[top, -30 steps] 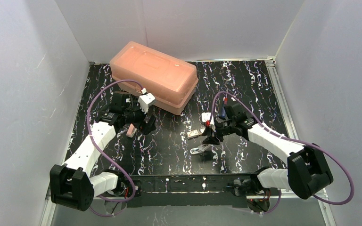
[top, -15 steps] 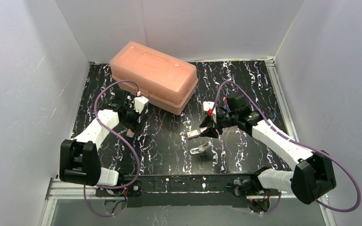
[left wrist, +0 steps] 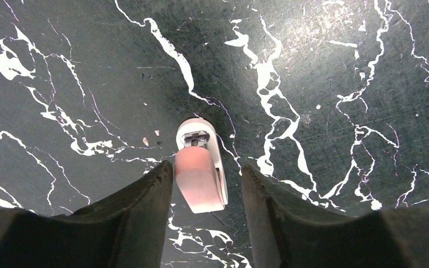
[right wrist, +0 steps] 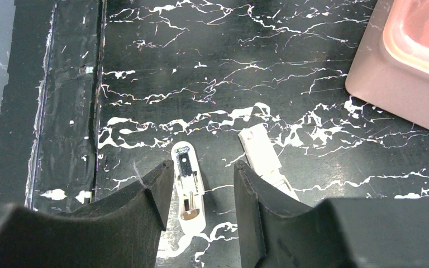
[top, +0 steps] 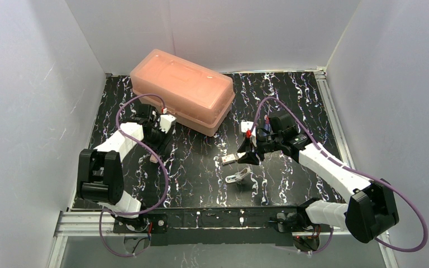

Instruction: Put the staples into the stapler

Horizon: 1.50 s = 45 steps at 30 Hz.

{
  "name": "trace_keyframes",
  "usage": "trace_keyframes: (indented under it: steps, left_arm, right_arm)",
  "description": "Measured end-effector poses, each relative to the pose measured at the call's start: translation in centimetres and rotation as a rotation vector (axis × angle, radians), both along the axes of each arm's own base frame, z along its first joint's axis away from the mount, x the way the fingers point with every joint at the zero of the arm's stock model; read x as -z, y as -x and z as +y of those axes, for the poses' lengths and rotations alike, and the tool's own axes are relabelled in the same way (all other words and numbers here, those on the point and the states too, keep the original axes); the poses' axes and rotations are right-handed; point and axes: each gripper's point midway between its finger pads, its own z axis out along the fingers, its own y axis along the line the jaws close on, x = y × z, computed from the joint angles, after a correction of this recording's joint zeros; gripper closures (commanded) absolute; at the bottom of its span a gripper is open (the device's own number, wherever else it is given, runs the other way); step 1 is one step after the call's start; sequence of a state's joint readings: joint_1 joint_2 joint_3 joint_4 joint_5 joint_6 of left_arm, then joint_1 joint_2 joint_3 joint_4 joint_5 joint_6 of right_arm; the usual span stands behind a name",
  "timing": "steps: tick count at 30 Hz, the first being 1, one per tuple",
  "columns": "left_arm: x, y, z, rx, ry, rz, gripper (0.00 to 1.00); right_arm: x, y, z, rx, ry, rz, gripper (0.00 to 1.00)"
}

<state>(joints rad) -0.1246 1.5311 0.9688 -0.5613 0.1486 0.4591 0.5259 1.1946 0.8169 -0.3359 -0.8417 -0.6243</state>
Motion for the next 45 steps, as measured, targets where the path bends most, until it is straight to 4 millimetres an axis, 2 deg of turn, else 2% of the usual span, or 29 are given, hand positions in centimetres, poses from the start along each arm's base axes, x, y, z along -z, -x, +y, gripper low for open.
trace_keyframes:
  steps: [4,10,12,14,17,20,24,28,35,40,45]
  left_arm:
    - [0.3,-0.1,0.0,-0.002,0.007,0.013,0.67]
    - [0.8,-0.1,-0.3,0.016,0.023,0.039,0.96]
    - [0.6,0.0,-0.6,0.034,0.041,0.046,1.00]
    - [0.2,0.2,-1.3,0.063,0.078,0.047,1.00]
    - [-1.7,1.1,-2.9,0.125,0.173,0.028,1.00]
    - [-5.2,1.9,-5.0,0.198,0.292,-0.056,1.00]
    - [-10.6,3.5,-8.4,0.323,0.448,-0.183,1.00]
    - [-14.2,4.7,-12.0,0.463,0.546,-0.233,1.00]
    - [-16.5,7.1,-17.0,0.642,0.634,-0.204,1.00]
    - [-16.8,8.3,-18.9,0.700,0.666,-0.182,1.00]
    - [-16.6,8.7,-19.9,0.713,0.685,-0.158,1.00]
  right_arm:
    - [0.1,0.0,-0.1,0.004,0.004,0.000,0.48]
    - [0.2,-0.1,-0.2,0.008,0.018,0.007,0.47]
    - [-0.3,-0.3,-0.1,0.009,0.019,0.002,0.46]
    - [-1.0,-0.5,0.1,0.006,0.013,-0.004,0.41]
    - [-2.6,-0.9,0.7,-0.007,-0.017,-0.017,0.35]
    - [-3.4,-0.9,1.5,-0.026,-0.044,-0.003,0.30]
    - [-3.3,-0.6,3.1,-0.064,-0.059,0.034,0.21]
    - [-3.2,-0.3,4.8,-0.097,-0.075,0.066,0.07]
    - [-4.6,0.4,7.7,-0.155,-0.110,0.068,0.08]
    - [-4.7,0.9,8.4,-0.173,-0.118,0.071,0.14]
    - [-4.5,1.0,9.0,-0.179,-0.121,0.084,0.25]
